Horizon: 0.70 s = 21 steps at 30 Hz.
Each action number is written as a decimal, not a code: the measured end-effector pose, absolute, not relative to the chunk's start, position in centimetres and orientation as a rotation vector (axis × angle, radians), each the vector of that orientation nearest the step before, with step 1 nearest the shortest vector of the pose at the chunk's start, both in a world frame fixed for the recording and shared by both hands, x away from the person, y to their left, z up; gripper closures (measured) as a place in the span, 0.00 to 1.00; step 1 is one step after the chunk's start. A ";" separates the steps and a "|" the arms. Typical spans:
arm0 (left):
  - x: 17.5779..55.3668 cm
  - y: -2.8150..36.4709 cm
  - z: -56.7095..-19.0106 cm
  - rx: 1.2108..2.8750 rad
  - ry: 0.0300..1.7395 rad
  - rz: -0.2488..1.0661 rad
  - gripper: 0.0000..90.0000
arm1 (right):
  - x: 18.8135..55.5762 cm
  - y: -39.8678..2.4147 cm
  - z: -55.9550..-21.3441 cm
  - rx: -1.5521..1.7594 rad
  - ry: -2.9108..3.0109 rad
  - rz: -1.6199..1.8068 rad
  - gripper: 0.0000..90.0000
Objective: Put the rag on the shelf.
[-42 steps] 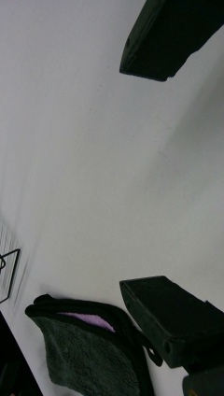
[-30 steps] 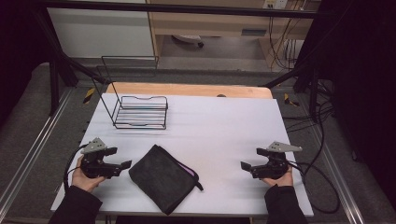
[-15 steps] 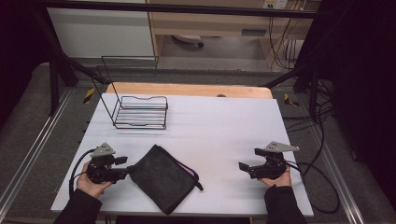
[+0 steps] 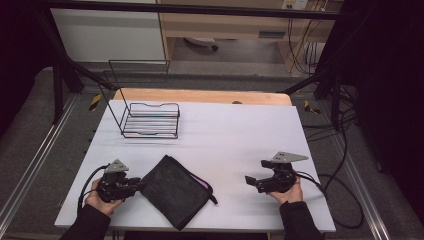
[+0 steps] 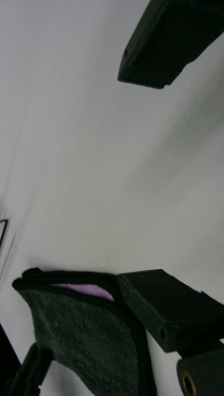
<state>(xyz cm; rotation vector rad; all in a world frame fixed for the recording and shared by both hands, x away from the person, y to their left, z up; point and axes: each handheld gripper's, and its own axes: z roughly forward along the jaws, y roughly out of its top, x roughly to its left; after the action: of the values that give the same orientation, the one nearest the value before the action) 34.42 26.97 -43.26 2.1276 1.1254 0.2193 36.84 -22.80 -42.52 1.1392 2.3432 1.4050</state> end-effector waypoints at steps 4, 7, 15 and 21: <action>34.5 27.0 -43.5 2.130 1.143 0.201 0.80 | 36.8 -20.0 -42.5 1.088 2.420 1.370 0.10; 34.5 27.0 -43.6 2.133 1.146 0.198 0.81 | 36.8 -18.3 -42.4 1.066 2.454 1.372 0.14; 34.4 26.7 -43.8 2.148 1.141 0.216 0.84 | 37.1 -13.7 -42.6 1.007 2.538 1.369 0.24; 34.4 26.7 -43.9 2.152 1.134 0.215 0.86 | 37.0 -10.4 -43.5 0.961 2.610 1.322 0.29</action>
<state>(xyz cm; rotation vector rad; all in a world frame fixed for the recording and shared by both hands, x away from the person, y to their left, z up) 34.40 26.70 -43.88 2.1524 1.1342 0.2145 37.05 -10.44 -43.50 0.9613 2.6098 1.3216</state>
